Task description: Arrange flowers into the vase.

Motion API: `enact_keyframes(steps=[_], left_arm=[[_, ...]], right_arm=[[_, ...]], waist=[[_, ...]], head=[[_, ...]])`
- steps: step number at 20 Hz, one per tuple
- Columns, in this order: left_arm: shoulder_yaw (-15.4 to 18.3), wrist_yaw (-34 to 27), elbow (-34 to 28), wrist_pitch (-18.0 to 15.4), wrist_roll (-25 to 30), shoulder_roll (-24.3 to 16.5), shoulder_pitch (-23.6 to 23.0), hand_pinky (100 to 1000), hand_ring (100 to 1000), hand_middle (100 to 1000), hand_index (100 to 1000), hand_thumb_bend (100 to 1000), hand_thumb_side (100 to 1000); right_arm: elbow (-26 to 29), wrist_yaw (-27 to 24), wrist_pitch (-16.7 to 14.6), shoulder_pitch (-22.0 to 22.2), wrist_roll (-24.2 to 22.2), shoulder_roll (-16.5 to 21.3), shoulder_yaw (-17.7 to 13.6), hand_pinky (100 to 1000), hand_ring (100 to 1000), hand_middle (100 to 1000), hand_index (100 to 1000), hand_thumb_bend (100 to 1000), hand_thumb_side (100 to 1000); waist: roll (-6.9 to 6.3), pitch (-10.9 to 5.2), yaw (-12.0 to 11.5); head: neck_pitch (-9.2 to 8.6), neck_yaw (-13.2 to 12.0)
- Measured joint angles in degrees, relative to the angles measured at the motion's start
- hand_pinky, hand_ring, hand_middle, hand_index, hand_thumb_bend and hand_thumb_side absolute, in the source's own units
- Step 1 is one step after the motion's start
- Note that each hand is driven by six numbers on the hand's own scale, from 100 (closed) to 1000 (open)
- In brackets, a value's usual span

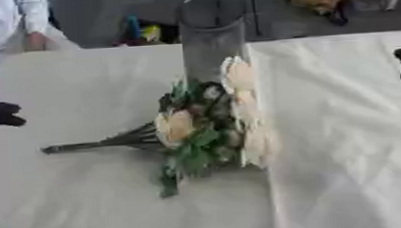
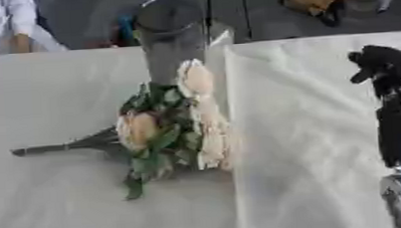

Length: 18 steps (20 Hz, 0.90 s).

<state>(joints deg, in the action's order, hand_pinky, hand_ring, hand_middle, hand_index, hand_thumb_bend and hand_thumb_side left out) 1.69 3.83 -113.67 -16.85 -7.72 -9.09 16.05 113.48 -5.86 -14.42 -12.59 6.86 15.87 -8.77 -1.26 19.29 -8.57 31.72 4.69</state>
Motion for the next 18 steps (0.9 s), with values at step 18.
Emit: enact_keyframes(steps=[18], left_arm=[[0.0, 3.0, 0.0, 1.7, -4.4, -11.4, 2.1, 533, 608, 733, 851, 100, 965]], right_arm=[[0.0, -0.6, -2.1, 0.3, 0.1, 2.7, 0.3, 912, 786, 448, 741, 100, 933]], waist=[[-0.02, 0.0, 0.4]], head=[[0.4, 2.9]])
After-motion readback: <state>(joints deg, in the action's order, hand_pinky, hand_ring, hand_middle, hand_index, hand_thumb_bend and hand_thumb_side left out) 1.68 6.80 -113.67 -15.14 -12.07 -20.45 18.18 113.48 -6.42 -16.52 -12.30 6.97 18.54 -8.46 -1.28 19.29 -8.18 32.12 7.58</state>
